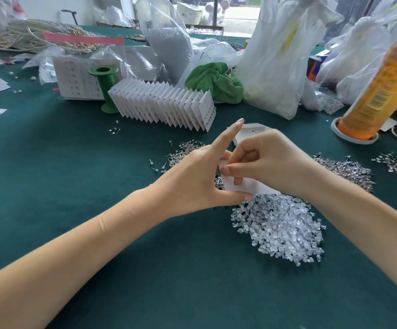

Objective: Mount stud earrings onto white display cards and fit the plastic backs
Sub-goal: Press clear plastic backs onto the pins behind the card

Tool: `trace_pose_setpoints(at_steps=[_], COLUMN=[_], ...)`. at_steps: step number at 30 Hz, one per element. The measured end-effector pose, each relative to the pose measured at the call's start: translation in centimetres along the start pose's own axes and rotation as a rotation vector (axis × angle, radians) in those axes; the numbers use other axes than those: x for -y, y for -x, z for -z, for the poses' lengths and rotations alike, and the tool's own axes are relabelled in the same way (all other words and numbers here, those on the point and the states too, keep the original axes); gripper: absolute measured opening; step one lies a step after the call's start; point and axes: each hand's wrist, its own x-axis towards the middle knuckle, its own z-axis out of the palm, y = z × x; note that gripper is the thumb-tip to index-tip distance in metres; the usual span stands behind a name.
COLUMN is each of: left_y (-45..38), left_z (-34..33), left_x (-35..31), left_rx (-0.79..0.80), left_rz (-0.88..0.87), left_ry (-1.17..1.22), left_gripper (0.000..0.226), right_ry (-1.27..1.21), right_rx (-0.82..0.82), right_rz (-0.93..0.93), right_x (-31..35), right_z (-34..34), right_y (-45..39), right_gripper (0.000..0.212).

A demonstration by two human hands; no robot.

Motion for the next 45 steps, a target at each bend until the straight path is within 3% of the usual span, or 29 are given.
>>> trace_pose_setpoints(at_steps=[11, 13, 16, 18, 22, 31, 36, 41, 45], left_y=[-0.2, -0.4, -0.7, -0.9, -1.0, -0.9, -0.8, -0.7, -0.5], left_z=[1.1, 1.5, 2.3, 2.7, 3.2, 2.9, 2.8, 2.9, 2.7], left_x=[0.7, 1.1, 1.7, 2.1, 2.7, 2.8, 2.4, 2.2, 1.8], left_rx=[-0.048, -0.058, -0.099, -0.135, -0.188, -0.194, -0.166, -0.165, -0.149], left_rz=[0.164, 0.180, 0.191, 0.202, 0.221, 0.214, 0.203, 0.193, 0.175], left_ry=[0.076, 0.080, 0.045, 0.005, -0.051, -0.097, -0.117, -0.118, -0.101], left_gripper=[0.107, 0.107, 0.107, 0.108, 0.107, 0.104, 0.102, 0.100, 0.100], right_ry=[-0.117, -0.105, 0.035, 0.168, 0.371, 0.663, 0.728, 0.704, 0.389], right_rx=[-0.170, -0.068, 0.223, 0.288, 0.187, 0.119, 0.076, 0.105, 0.000], right_rz=[0.102, 0.087, 0.069, 0.067, 0.096, 0.117, 0.170, 0.181, 0.215], right_x=[1.3, 1.6, 1.8, 1.3, 0.3, 0.8, 0.7, 1.2, 2.1], right_z=[3.2, 4.3, 5.1, 4.3, 1.8, -0.7, -1.4, -0.9, 1.1], right_y=[0.4, 0.7, 1.2, 1.3, 1.1, 1.6, 1.7, 2.1, 2.1], right_gripper=[0.014, 0.022, 0.029, 0.026, 0.012, 0.025, 0.017, 0.009, 0.008])
